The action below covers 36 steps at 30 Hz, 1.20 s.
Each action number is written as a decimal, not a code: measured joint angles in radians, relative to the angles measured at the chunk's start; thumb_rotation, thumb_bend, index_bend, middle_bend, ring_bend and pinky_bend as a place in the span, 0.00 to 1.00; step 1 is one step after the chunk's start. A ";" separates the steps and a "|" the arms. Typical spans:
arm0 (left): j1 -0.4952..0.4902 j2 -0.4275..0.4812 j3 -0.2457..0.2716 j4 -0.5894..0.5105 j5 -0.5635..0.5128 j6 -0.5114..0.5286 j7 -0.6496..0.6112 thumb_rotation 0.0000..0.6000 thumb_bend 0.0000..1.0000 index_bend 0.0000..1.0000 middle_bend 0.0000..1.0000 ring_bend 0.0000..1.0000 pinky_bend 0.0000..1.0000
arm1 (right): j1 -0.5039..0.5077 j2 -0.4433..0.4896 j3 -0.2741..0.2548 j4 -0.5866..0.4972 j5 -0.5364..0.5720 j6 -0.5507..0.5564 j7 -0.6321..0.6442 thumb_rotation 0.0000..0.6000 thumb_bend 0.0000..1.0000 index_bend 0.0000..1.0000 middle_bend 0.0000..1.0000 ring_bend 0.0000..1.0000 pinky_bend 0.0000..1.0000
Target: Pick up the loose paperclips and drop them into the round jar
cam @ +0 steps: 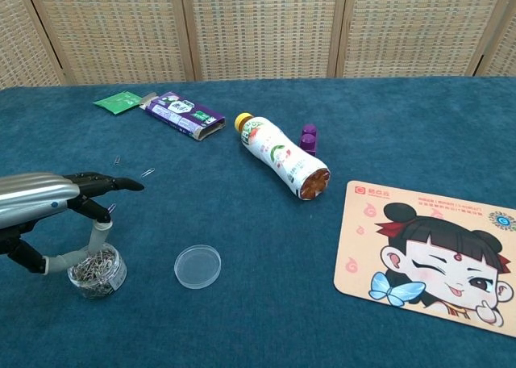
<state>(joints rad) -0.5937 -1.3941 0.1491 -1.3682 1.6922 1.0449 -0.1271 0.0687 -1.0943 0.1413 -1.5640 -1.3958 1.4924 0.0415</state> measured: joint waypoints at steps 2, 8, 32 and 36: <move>-0.001 0.003 0.002 -0.003 0.003 0.000 -0.009 1.00 0.31 0.39 0.00 0.00 0.00 | 0.000 0.000 0.000 -0.001 -0.001 0.001 0.000 1.00 0.00 0.00 0.00 0.00 0.00; -0.002 0.013 0.007 -0.008 0.015 0.012 -0.034 1.00 0.31 0.36 0.00 0.00 0.00 | -0.001 0.000 0.000 -0.003 -0.002 0.003 -0.002 1.00 0.00 0.00 0.00 0.00 0.00; 0.282 0.260 -0.087 -0.300 -0.260 0.386 0.064 1.00 0.00 0.00 0.00 0.00 0.00 | -0.016 0.008 -0.011 -0.020 -0.037 0.036 -0.004 1.00 0.00 0.00 0.00 0.00 0.00; 0.346 0.295 -0.093 -0.355 -0.289 0.464 0.116 1.00 0.00 0.00 0.00 0.00 0.00 | -0.019 0.006 -0.014 -0.021 -0.048 0.048 -0.008 1.00 0.00 0.00 0.00 0.00 0.00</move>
<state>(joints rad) -0.2474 -1.0988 0.0561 -1.7235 1.4029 1.5085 -0.0110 0.0502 -1.0885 0.1275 -1.5849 -1.4438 1.5405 0.0336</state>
